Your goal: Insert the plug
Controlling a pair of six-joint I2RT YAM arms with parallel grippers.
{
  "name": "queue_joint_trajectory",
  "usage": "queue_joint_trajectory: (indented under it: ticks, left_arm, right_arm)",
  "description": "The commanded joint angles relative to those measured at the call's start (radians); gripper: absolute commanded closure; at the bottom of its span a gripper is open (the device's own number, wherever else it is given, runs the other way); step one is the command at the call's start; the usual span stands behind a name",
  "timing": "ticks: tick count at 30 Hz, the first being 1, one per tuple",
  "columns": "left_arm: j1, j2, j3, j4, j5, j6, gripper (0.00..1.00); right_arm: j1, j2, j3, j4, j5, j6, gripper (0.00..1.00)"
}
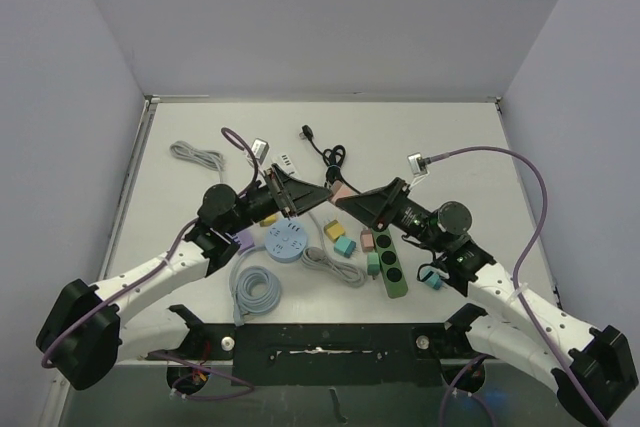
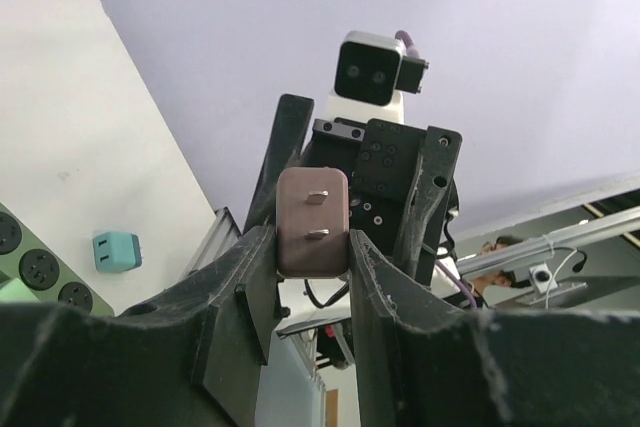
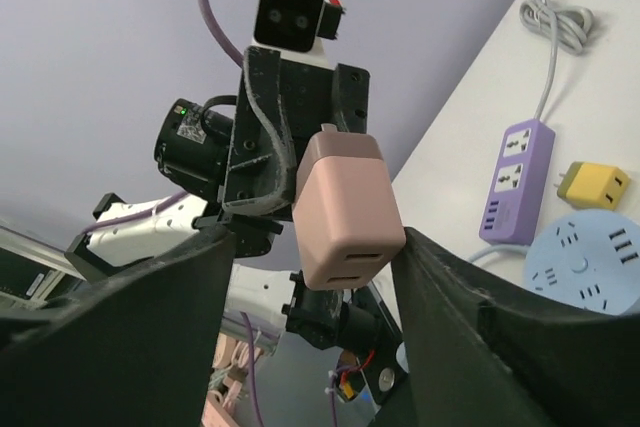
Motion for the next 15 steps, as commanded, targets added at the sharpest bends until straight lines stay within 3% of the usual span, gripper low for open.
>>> queue_joint_trajectory:
  ticks: [1, 9, 12, 15]
  left_arm:
    - [0.005, 0.004, 0.034, 0.063, -0.060, -0.044, 0.82]
    - [0.005, 0.006, -0.008, 0.105, -0.058, -0.081, 0.83]
    - [0.005, 0.002, -0.019, 0.090, -0.068, -0.069, 0.82]
    - [0.009, -0.018, -0.019, -0.006, -0.087, -0.017, 0.66]
  right_arm:
    - [0.009, 0.015, -0.017, 0.192, 0.047, 0.018, 0.41]
    - [0.014, 0.101, -0.007, 0.290, 0.080, -0.005, 0.53]
    - [0.015, 0.127, -0.010, 0.331, 0.085, 0.009, 0.68]
    - [0.014, 0.127, -0.013, 0.292, 0.086, 0.001, 0.78]
